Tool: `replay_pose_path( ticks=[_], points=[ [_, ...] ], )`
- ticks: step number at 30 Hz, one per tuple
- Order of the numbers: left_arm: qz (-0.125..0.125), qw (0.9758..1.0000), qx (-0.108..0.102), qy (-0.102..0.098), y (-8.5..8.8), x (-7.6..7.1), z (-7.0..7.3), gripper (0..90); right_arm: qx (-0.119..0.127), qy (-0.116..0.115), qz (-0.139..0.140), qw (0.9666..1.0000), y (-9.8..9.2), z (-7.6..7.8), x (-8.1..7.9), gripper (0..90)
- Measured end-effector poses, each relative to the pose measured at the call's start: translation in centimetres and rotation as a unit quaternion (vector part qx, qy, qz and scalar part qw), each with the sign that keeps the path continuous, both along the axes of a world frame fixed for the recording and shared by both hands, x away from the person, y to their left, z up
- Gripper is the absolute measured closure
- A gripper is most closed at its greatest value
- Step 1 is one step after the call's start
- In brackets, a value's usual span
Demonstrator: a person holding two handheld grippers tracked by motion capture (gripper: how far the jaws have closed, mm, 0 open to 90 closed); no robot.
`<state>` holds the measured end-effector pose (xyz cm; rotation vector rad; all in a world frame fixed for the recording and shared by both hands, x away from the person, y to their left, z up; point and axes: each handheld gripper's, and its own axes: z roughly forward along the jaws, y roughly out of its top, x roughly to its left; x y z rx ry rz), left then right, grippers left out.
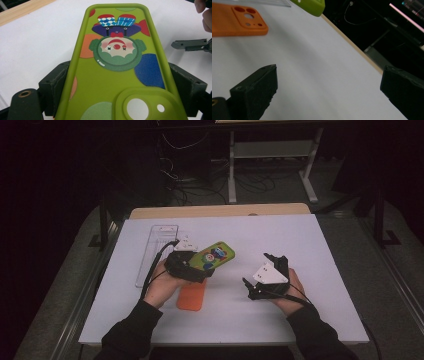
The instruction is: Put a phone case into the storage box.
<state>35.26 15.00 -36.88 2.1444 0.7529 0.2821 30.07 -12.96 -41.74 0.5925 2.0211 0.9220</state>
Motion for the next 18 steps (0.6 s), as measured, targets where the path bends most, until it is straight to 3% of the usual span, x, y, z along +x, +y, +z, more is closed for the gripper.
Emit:
replay_pose_path(
  ticks=[4,8,14,17,18],
  points=[
    [-0.003,1.0000,0.002,0.002,-0.1,-0.1,0.0,14.7,-0.049,-0.033,0.007,0.9982,0.3,-0.1,-0.3,1.1],
    [-0.012,0.9999,0.006,-0.002,-0.1,-0.1,0.0,14.7,-0.077,-0.062,0.012,0.9950,0.7,-0.3,-0.7,2.2],
    [-0.011,0.9999,0.002,0.002,-0.4,-0.2,-0.2,14.7,-0.097,-0.076,0.019,0.9922,1.3,-0.4,-1.2,2.3],
    [-0.018,0.9998,0.005,-0.002,-0.4,-0.2,-0.2,14.7,-0.118,-0.092,0.023,0.9884,1.5,-0.5,-1.4,2.6],
    [-0.017,0.9998,0.004,-0.001,-0.5,-0.2,-0.2,14.8,-0.134,-0.100,0.026,0.9855,1.5,-0.5,-1.4,2.7]
  ],
)
